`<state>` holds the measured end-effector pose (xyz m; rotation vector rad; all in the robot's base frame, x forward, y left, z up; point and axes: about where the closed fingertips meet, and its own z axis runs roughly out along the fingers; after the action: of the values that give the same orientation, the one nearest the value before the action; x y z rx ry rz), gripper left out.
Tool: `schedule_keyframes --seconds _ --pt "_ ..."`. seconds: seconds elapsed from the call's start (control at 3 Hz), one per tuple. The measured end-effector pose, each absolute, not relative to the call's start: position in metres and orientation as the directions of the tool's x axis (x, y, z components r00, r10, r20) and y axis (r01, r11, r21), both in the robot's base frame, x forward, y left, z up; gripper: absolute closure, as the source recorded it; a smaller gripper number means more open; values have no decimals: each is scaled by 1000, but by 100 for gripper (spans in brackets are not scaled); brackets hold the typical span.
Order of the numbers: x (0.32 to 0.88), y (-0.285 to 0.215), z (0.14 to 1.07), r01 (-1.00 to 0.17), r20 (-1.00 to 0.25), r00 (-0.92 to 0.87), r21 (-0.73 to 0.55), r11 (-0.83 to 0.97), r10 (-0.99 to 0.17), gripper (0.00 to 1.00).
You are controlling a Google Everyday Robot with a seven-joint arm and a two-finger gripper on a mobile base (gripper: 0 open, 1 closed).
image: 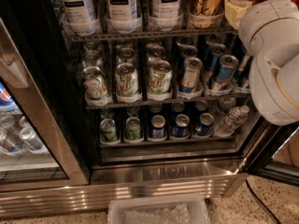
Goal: Pick coke can from top shelf of fridge
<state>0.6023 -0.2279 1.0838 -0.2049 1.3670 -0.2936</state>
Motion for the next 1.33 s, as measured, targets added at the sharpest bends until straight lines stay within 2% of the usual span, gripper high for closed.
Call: schedule_keyframes --seconds 0.67,1.33 --pt "607 -231 1081 95 -932 157 -314 945 -326 48" --pt "621 -236 1085 93 -957 172 -220 971 -234 49"
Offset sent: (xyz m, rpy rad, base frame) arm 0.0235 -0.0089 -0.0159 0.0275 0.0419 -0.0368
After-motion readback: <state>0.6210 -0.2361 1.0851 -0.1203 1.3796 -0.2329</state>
